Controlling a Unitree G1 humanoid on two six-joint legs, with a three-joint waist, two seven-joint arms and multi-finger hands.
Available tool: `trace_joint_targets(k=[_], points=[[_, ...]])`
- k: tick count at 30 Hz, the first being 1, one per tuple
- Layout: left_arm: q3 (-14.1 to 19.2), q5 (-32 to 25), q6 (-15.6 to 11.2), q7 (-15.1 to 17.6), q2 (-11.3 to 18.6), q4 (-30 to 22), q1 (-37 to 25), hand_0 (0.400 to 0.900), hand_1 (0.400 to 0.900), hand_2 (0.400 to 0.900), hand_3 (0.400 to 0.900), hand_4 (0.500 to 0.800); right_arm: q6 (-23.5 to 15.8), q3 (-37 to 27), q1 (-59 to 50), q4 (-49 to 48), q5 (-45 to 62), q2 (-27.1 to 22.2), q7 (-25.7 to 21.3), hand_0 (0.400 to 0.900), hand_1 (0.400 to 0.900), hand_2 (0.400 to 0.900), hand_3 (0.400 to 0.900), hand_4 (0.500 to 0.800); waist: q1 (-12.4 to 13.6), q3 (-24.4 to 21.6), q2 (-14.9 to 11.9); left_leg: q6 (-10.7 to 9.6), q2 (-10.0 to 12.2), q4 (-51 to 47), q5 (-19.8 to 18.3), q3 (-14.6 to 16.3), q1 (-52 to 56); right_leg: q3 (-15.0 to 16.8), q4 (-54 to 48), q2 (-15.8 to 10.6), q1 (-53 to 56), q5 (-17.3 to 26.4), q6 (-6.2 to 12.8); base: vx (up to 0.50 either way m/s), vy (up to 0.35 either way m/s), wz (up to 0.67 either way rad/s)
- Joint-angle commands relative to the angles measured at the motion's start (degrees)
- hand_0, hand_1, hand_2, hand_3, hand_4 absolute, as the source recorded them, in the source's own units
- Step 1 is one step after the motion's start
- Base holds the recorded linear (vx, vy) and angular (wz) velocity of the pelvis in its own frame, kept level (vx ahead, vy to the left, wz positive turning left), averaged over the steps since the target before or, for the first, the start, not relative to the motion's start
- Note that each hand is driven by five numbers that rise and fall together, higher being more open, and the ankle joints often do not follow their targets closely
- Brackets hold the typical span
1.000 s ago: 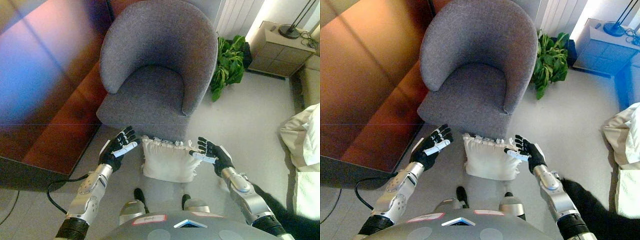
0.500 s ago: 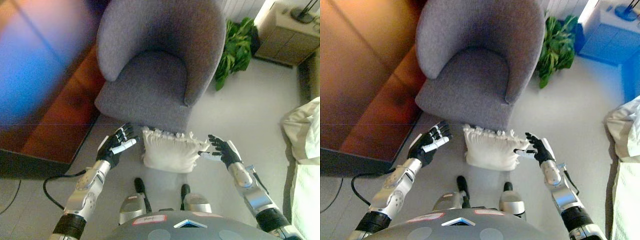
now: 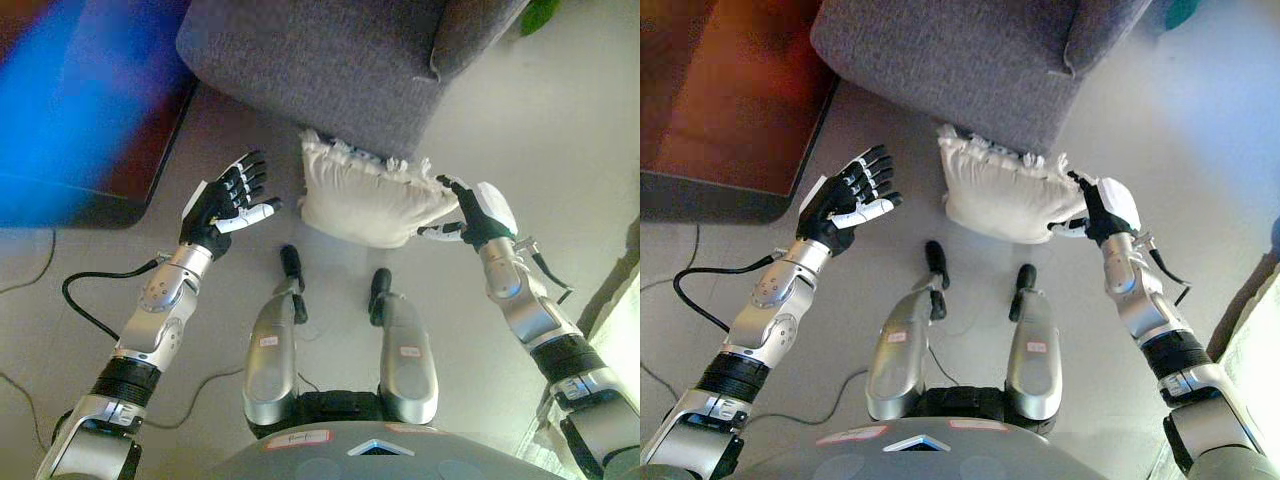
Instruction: Pick up the pillow and put it on the sofa.
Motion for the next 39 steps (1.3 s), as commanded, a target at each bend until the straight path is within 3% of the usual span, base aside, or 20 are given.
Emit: trace_joint_targets(k=[1, 10, 14, 16, 21, 26, 39], points=[[-0.9, -2.0, -7.0, 0.7, 0.9, -8.7, -3.5, 0.9, 0.9, 0.9, 0.9, 0.8, -0.4, 1.8, -6.3, -0.4, -5.8, -4.7, -6.4, 0.9, 0.9, 0.9, 0.9, 0.8, 0.1, -1.2, 0.3, 0.8, -1.1, 13.7, -12.9, -1.9, -3.2, -1.5, 3.9, 2.4, -3.3, 0.1, -2.42, -0.1, -0.056, 0.11], [-1.2, -2.0, -7.1, 1.9, 2.4, -10.9, -6.7, 0.9, 0.9, 0.9, 0.9, 0.8, 3.0, 2.5, -12.7, 3.7, -3.3, -7.2, -7.9, 0.9, 0.9, 0.9, 0.9, 0.8, 0.6, 1.4, 1.9, 1.9, -0.1, 31.2, -22.0, -1.1, -14.2, -1.3, 25.1, 0.9, -14.4, -9.6, -4.53, -0.04, -0.095, 0.2], [-1.5, -2.0, -6.8, 2.1, 2.8, -12.2, -6.2, 0.9, 0.9, 0.9, 0.9, 0.8, 6.0, 1.4, -13.9, 5.6, -4.3, -7.7, -13.5, 0.9, 0.9, 0.9, 0.9, 0.8, 0.7, 1.6, 2.8, 2.3, 0.1, 38.0, -24.6, -1.0, -18.4, -1.2, 32.0, 0.2, -18.8, -12.3, -4.92, 0.0, -0.105, 0.15], [-1.6, -2.1, -6.7, 2.1, 2.9, -12.4, -5.9, 0.9, 0.9, 0.9, 0.9, 0.8, 6.4, 1.1, -14.6, 6.6, -4.0, -7.8, -13.9, 0.9, 0.9, 0.9, 0.9, 0.8, 0.8, 1.6, 3.2, 2.5, 0.0, 39.9, -25.4, -1.1, -19.7, -1.2, 33.9, 0.0, -20.0, -13.1, -4.93, 0.02, -0.084, 0.07], [-1.8, -1.7, -6.7, 1.7, 2.7, -13.5, -4.8, 0.9, 0.9, 0.9, 0.9, 0.8, 7.0, 1.6, -16.6, 7.6, -1.4, -7.9, -9.9, 0.9, 0.9, 0.9, 0.9, 0.8, 1.1, 1.6, 4.3, 2.5, -0.5, 44.6, -26.7, -1.3, -23.2, -0.9, 38.6, -0.5, -23.6, -14.6, -4.96, 0.03, -0.054, 0.04], [-1.9, -2.4, -6.2, 0.4, 3.5, -14.1, -4.9, 0.9, 0.9, 0.9, 0.9, 0.8, 6.8, 3.1, -20.8, 9.9, 5.5, -9.7, -0.9, 0.9, 0.9, 0.9, 0.9, 0.8, 1.8, 1.6, 5.3, 2.2, -0.7, 47.4, -27.1, -1.3, -26.0, -0.9, 41.5, -1.3, -26.4, -15.2, -5.05, 0.02, -0.035, 0.06], [-2.4, -3.7, -4.7, -1.8, 5.4, -15.0, -5.8, 0.9, 0.9, 0.9, 0.9, 0.8, 5.3, 7.9, -30.9, 14.8, 6.7, -12.0, 1.6, 0.9, 0.9, 0.9, 0.9, 0.8, 4.0, 1.6, 5.8, 2.5, -1.4, 52.6, -28.6, -2.5, -29.4, -1.2, 45.4, -2.3, -29.1, -15.8, -4.52, 0.01, -0.011, 0.02]])
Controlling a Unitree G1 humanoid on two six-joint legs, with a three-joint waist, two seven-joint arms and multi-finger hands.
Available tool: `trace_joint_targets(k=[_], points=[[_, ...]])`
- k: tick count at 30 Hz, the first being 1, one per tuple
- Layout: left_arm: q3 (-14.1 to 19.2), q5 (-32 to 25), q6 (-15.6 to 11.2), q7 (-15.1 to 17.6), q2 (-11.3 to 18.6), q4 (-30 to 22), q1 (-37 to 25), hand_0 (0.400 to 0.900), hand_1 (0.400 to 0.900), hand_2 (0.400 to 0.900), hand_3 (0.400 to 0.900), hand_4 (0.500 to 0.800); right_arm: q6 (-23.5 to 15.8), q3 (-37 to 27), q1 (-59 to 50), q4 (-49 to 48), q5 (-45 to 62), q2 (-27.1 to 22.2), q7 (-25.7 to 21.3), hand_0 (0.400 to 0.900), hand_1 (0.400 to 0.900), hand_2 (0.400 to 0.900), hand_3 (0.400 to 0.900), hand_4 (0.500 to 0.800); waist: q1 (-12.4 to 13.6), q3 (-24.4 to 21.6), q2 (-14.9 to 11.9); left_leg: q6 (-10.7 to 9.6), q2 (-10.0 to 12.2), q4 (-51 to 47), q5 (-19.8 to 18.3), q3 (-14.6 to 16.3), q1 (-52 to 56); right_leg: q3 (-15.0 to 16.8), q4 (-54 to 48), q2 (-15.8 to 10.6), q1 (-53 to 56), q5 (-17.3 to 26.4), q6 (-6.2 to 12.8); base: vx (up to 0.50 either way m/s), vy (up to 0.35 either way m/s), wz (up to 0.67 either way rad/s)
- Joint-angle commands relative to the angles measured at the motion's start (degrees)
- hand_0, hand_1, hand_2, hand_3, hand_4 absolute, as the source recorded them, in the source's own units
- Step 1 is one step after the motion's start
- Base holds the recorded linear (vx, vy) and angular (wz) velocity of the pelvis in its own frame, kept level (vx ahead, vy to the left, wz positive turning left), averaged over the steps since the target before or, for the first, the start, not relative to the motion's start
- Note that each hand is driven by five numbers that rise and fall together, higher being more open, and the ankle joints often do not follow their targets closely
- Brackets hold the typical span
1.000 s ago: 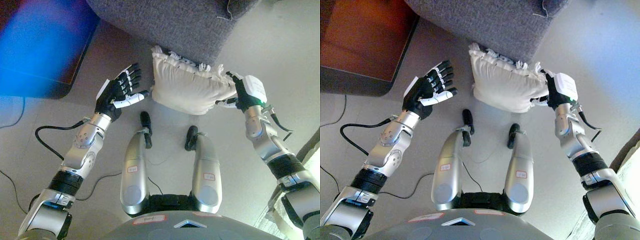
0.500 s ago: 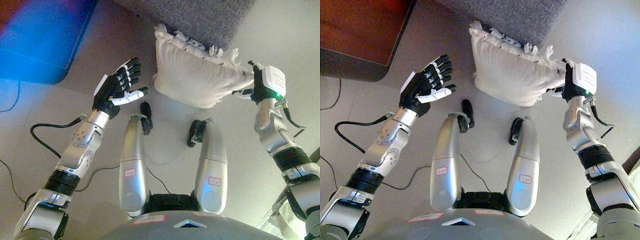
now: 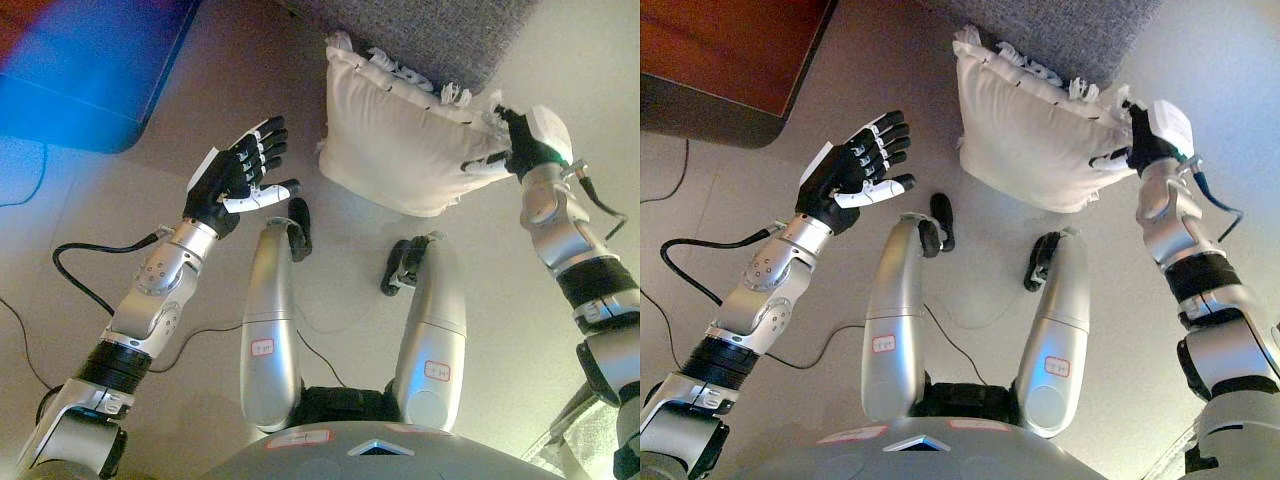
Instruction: Pick up the pillow and put it on the sofa.
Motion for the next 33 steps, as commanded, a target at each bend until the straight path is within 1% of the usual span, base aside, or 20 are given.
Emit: trace_joint_targets(k=[1, 4, 9, 11, 13, 15, 16, 23, 24, 25, 28, 33], points=[[0.4, -2.5, -3.8, -1.6, 0.2, -8.1, -2.3, 0.9, 0.9, 0.9, 0.9, 0.8, -2.2, 0.9, -6.9, 1.3, -0.3, -5.8, 0.0, 0.9, 0.9, 0.9, 0.9, 0.8, 1.3, -0.1, 2.7, 3.6, -2.5, 8.5, -15.1, 4.9, 5.5, -3.5, 1.7, 1.9, 0.9, 2.4, -0.87, 0.02, 0.004, 0.04], [0.1, -2.8, -4.1, -2.2, 0.4, -7.6, -2.5, 0.9, 0.9, 0.9, 0.9, 0.8, -2.8, 2.8, -8.9, 4.0, 0.4, -6.1, 0.3, 0.9, 0.9, 0.9, 0.9, 0.8, 1.9, -0.1, 2.9, 3.6, -2.5, 9.0, -15.1, 4.6, 4.9, -3.6, 1.9, 1.7, 0.4, 2.6, -0.8, 0.01, -0.001, 0.04], [-0.7, -3.5, -4.4, -3.1, 1.2, -6.7, -3.5, 0.9, 0.9, 0.9, 0.9, 0.8, -2.8, 5.5, -13.3, 8.7, 4.0, -6.6, 3.0, 0.9, 0.9, 0.9, 0.9, 0.8, 2.7, -0.1, 3.2, 3.8, -2.7, 9.9, -15.2, 4.3, 3.7, -3.7, 2.6, 1.4, -0.6, 2.6, -0.88, 0.01, -0.007, 0.05], [-0.9, -4.0, -4.5, -3.3, 1.7, -6.5, -3.9, 0.9, 0.9, 0.9, 0.9, 0.8, -2.7, 6.4, -14.9, 10.4, 7.8, -6.7, 5.0, 0.9, 0.9, 0.9, 0.9, 0.8, 3.1, -0.1, 3.4, 3.8, -2.8, 10.6, -15.3, 4.1, 3.1, -3.6, 2.9, 1.2, -1.0, 2.5, -0.95, 0.0, 0.001, 0.02], [-0.7, -4.2, -4.0, -3.8, 1.8, -6.8, -4.1, 0.9, 0.9, 0.9, 0.9, 0.8, -2.4, 6.5, -16.0, 12.4, 12.5, -6.4, 9.4, 0.9, 0.9, 0.9, 0.9, 0.8, 3.6, -0.1, 3.6, 3.8, -3.0, 11.1, -15.5, 3.9, 2.4, -3.7, 3.3, 1.0, -1.6, 2.4, -1.06, 0.0, 0.001, 0.05], [-0.7, -4.3, -3.5, -4.0, 1.9, -7.0, -4.4, 0.9, 0.9, 0.9, 0.9, 0.8, -1.8, 6.5, -16.6, 14.0, 16.3, -6.2, 12.1, 0.9, 0.9, 0.9, 0.9, 0.8, 3.8, -0.1, 3.6, 3.8, -3.3, 11.3, -15.6, 3.8, 2.1, -3.6, 3.4, 1.0, -1.9, 2.3, -1.12, 0.0, -0.003, 0.06], [-0.7, -4.3, -3.1, -4.0, 1.9, -6.9, -4.8, 0.9, 0.9, 0.9, 0.9, 0.8, -2.2, 6.4, -17.2, 15.7, 18.0, -5.9, 14.0, 0.9, 0.9, 0.9, 0.9, 0.8, 4.0, -0.1, 3.7, 3.8, -3.4, 11.3, -15.6, 3.7, 1.9, -3.6, 3.5, 1.0, -2.0, 2.3, -1.17, 0.01, -0.005, 0.04], [-0.3, -4.3, -1.9, -4.9, 1.9, -7.1, -5.0, 0.9, 0.9, 0.9, 0.9, 0.8, -2.0, 5.3, -18.0, 19.1, 23.3, -5.2, 16.5, 0.9, 0.9, 0.9, 0.9, 0.8, 4.8, -0.1, 3.6, 3.8, -3.8, 12.1, -15.6, 3.4, 1.6, -3.7, 3.6, 1.0, -2.0, 2.5, -1.26, 0.0, -0.001, 0.01], [-0.2, -4.3, -1.8, -5.0, 2.0, -7.0, -5.1, 0.9, 0.9, 0.9, 0.9, 0.8, -1.8, 5.2, -18.0, 19.2, 23.2, -5.1, 16.8, 0.788, 0.788, 0.788, 0.788, 0.733, 4.8, -0.1, 3.6, 3.8, -3.9, 12.2, -15.6, 3.3, 1.6, -3.7, 3.5, 1.0, -1.9, 2.5, -1.27, 0.01, -0.005, 0.03], [-0.2, -4.3, -1.9, -5.2, 2.0, -6.9, -5.1, 0.9, 0.9, 0.9, 0.9, 0.8, -2.2, 5.0, -18.1, 19.5, 23.6, -5.0, 17.0, 0.4, 0.4, 0.4, 0.4, 0.5, 4.9, -0.1, 3.6, 3.8, -3.8, 12.3, -15.5, 3.2, 1.5, -3.8, 3.5, 0.9, -1.9, 2.6, -1.29, 0.01, -0.005, 0.04], [-0.2, -4.3, -2.0, -5.6, 2.0, -6.5, -4.8, 0.9, 0.9, 0.9, 0.9, 0.8, -2.3, 4.5, -18.1, 20.2, 23.7, -4.6, 17.5, 0.4, 0.4, 0.4, 0.4, 0.5, 5.1, -0.1, 3.6, 3.9, -3.7, 12.6, -15.4, 3.1, 1.5, -3.7, 3.9, 0.8, -1.9, 2.7, -1.23, 0.0, -0.001, 0.01], [-0.4, -4.5, -1.7, -5.4, 2.1, -6.6, -4.8, 0.9, 0.9, 0.9, 0.9, 0.8, -3.8, 3.9, -18.0, 21.0, 24.3, -4.3, 14.9, 0.4, 0.4, 0.4, 0.4, 0.5, 5.1, -0.1, 3.6, 3.9, -3.6, 12.8, -15.4, 3.0, 1.9, -3.6, 3.7, 0.6, -1.4, 2.9, -1.1, 0.01, 0.004, 0.02]])
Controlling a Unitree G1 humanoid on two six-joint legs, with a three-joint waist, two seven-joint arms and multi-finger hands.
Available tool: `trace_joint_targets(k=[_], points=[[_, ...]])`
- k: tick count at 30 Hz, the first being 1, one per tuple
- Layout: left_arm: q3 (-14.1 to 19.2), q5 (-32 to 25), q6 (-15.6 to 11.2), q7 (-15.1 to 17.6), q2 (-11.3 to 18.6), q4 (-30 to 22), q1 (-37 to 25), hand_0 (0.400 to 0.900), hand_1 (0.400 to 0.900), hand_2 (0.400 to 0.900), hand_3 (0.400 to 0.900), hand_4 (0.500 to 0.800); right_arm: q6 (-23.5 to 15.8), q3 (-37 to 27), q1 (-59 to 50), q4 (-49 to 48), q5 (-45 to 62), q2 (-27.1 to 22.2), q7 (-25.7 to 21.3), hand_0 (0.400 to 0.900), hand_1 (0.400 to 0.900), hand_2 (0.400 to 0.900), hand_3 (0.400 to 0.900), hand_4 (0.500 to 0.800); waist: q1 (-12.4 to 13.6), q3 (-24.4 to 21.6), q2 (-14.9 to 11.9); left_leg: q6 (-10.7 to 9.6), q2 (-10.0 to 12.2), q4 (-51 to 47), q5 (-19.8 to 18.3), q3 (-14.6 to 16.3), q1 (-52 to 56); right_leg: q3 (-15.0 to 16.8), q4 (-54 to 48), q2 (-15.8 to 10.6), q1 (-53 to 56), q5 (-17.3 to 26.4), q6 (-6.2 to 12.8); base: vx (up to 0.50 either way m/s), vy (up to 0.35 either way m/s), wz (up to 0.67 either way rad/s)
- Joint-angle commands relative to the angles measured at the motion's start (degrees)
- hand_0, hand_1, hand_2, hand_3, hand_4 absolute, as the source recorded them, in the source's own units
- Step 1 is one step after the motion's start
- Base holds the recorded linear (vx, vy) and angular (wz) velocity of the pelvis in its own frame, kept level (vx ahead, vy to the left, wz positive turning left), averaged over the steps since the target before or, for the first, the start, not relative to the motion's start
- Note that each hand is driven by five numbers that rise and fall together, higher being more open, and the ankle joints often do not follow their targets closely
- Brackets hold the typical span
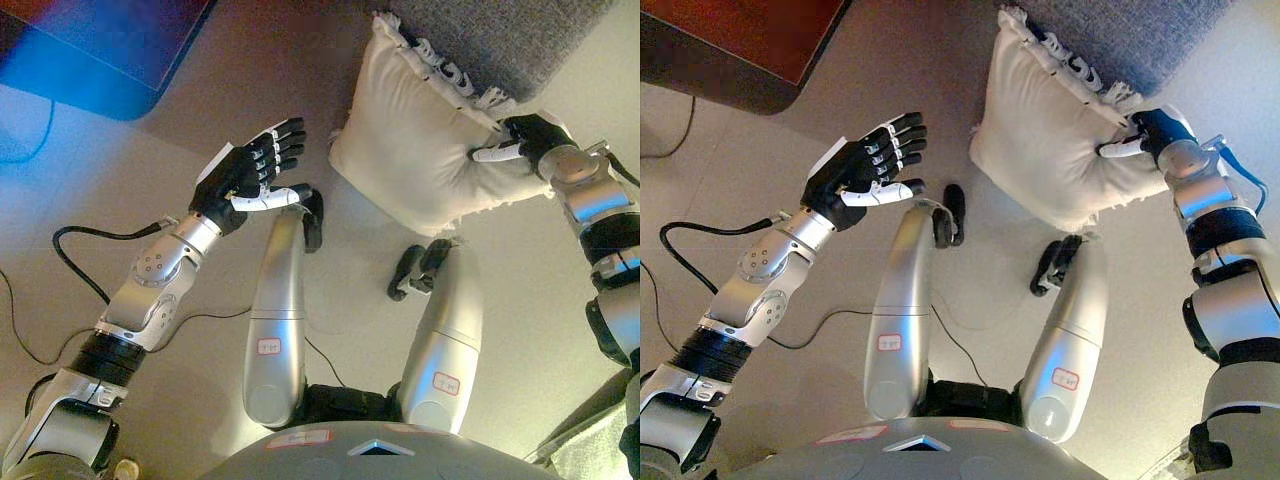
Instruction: Pick up the pillow and put it on the sofa.
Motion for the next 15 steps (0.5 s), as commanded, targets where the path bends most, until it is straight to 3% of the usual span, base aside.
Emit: trace_joint_targets(k=[1, 9, 15], points=[[1.7, -2.7, -3.3, -0.8, 0.0, -5.6, -2.0, 0.9, 0.9, 0.9, 0.9, 0.8, -3.5, -2.1, -5.4, 0.4, 2.1, -2.8, -2.7, 0.4, 0.4, 0.4, 0.4, 0.5, 0.0, -0.1, 3.1, 3.1, -1.9, 7.2, -14.2, 4.3, 6.8, -3.6, -1.3, 2.4, 1.7, 4.6, -1.77, 0.0, 0.0, 0.0], [2.6, -3.1, -3.8, -1.0, 0.4, -6.2, -0.3, 0.9, 0.9, 0.9, 0.9, 0.8, -4.1, -3.3, -3.9, -4.0, 1.3, -3.2, -6.2, 0.4, 0.4, 0.4, 0.4, 0.5, 0.0, -0.1, 2.6, 3.0, -1.4, 5.7, -13.9, 4.2, 8.6, -3.5, -3.1, 2.6, 3.3, 5.3, -1.24, 0.0, 0.0, 0.0], [2.6, -2.2, -4.0, 0.7, 0.0, -6.4, 1.3, 0.9, 0.9, 0.9, 0.9, 0.8, -5.7, -4.2, -1.7, -11.3, -1.0, -3.2, -12.8, 0.4, 0.4, 0.4, 0.4, 0.5, -0.7, -0.1, 1.7, 2.5, -0.3, 0.4, -12.5, 4.8, 12.7, -3.2, -8.6, 3.5, 6.8, 7.2, -0.66, 0.0, 0.042, -0.07]])
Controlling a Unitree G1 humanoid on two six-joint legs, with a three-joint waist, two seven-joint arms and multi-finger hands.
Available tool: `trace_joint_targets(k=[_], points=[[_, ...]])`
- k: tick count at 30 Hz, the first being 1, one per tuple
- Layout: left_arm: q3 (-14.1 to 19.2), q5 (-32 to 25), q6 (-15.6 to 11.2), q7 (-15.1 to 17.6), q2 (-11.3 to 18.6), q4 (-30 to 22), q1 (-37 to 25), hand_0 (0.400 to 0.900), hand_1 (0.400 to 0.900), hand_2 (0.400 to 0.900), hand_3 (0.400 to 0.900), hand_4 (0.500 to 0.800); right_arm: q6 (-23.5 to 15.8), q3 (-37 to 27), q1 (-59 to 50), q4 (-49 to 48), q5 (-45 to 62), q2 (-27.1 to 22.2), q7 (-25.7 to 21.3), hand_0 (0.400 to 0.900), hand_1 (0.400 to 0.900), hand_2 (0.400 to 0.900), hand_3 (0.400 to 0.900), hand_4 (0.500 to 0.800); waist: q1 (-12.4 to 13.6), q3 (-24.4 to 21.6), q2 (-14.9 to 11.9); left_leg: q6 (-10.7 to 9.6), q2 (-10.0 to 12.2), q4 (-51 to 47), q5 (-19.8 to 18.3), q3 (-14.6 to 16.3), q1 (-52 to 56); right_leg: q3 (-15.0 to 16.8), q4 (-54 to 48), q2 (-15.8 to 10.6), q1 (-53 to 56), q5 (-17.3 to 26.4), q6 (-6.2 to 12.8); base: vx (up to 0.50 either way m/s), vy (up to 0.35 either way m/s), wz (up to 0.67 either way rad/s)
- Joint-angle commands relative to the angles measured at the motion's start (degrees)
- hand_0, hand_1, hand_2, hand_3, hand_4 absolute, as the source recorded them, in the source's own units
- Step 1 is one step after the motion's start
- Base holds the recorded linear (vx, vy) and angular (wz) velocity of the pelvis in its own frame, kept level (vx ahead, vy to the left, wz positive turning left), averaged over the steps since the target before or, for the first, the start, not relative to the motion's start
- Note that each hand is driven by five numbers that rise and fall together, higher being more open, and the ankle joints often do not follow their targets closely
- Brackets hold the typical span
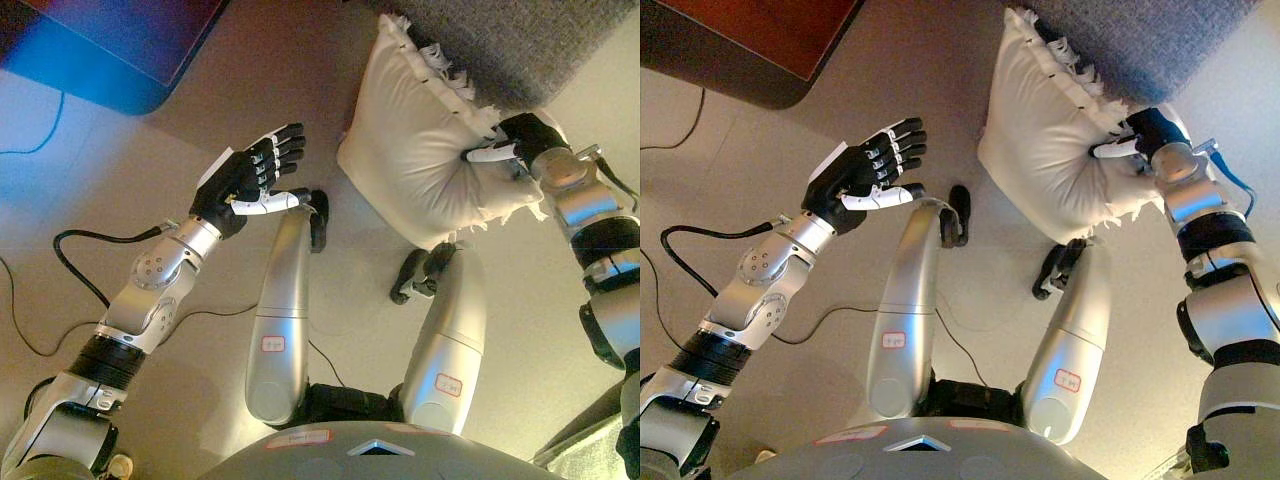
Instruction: Pick up the pillow and put it on the sofa.
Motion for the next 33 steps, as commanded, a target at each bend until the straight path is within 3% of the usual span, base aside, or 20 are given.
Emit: trace_joint_targets(k=[1, 12, 16, 17, 23, 30, 33], points=[[2.7, -2.6, -4.0, 1.1, -0.5, -6.3, 0.0, 0.9, 0.9, 0.9, 0.9, 0.8, -6.2, -4.4, -4.1, -7.2, -1.6, -4.3, -6.7, 0.4, 0.4, 0.4, 0.4, 0.5, -1.4, 0.0, 0.9, 2.0, 0.5, 0.2, -12.0, 5.4, 12.3, -2.2, -8.0, 3.5, 5.1, 7.9, -0.84, 0.0, 0.076, -0.15], [3.8, -1.7, -0.9, 3.9, -3.6, -4.9, 1.7, 0.9, 0.9, 0.9, 0.9, 0.8, -11.4, -11.3, 6.7, -25.2, -10.1, -2.8, -14.9, 0.4, 0.4, 0.4, 0.4, 0.5, -3.4, -0.1, -1.7, 1.3, 1.5, -18.6, -6.2, 6.7, 28.0, -2.4, -25.8, 4.4, 20.1, 14.1, 0.18, 0.0, 0.065, -0.11], [3.9, -0.5, -0.3, 5.2, -4.9, -3.9, 2.2, 0.9, 0.9, 0.9, 0.9, 0.8, -13.1, -13.7, 11.7, -31.1, -14.6, -2.3, -16.0, 0.4, 0.4, 0.4, 0.4, 0.5, -4.0, -1.7, -3.0, 1.3, 1.0, -24.4, -4.6, 6.4, 32.9, -3.0, -32.6, 4.5, 25.1, 16.1, 0.78, -0.01, 0.078, -0.11], [4.3, -0.5, 0.2, 5.4, -5.3, -3.7, 2.4, 0.9, 0.9, 0.9, 0.9, 0.8, -13.4, -14.4, 13.5, -33.1, -15.8, -2.0, -16.7, 0.4, 0.4, 0.4, 0.4, 0.5, -4.2, -2.6, -3.4, 1.7, 0.8, -27.2, -2.3, 6.5, 33.9, -3.6, -35.7, 4.6, 26.1, 18.2, 0.47, -0.02, 0.05, -0.08], [5.9, -0.6, 2.8, 5.2, -8.0, -1.4, 5.1, 0.9, 0.9, 0.9, 0.9, 0.8, -15.5, -18.8, 25.1, -42.5, -18.9, -1.1, -17.9, 0.4, 0.4, 0.4, 0.4, 0.5, -5.4, -7.0, -6.1, 0.8, -0.2, -38.5, 1.3, 7.1, 43.8, -5.1, -50.2, 5.5, 36.6, 22.2, 2.25, 0.07, 0.037, -0.08], [8.9, 0.2, 6.1, 3.1, -11.5, -0.5, 12.1, 0.9, 0.9, 0.9, 0.9, 0.8, -17.9, -25.2, 38.3, -52.2, -20.9, -1.5, -11.9, 0.4, 0.4, 0.4, 0.4, 0.5, -6.6, -15.5, -7.7, -0.2, -1.4, -54.5, 5.8, 8.1, 56.6, -6.0, -68.7, 7.9, 50.3, 27.7, 4.33, 0.18, 0.046, -0.07], [9.3, 0.3, 6.3, 2.2, -13.0, 0.6, 14.7, 0.9, 0.9, 0.9, 0.9, 0.8, -18.7, -27.8, 41.3, -54.9, -21.0, -2.1, -8.5, 0.4, 0.4, 0.4, 0.4, 0.5, -6.7, -19.9, -7.8, -0.6, -1.5, -59.4, 6.9, 8.9, 60.9, -6.8, -73.6, 8.3, 54.4, 29.5, 4.82, 0.19, 0.072, -0.02]])
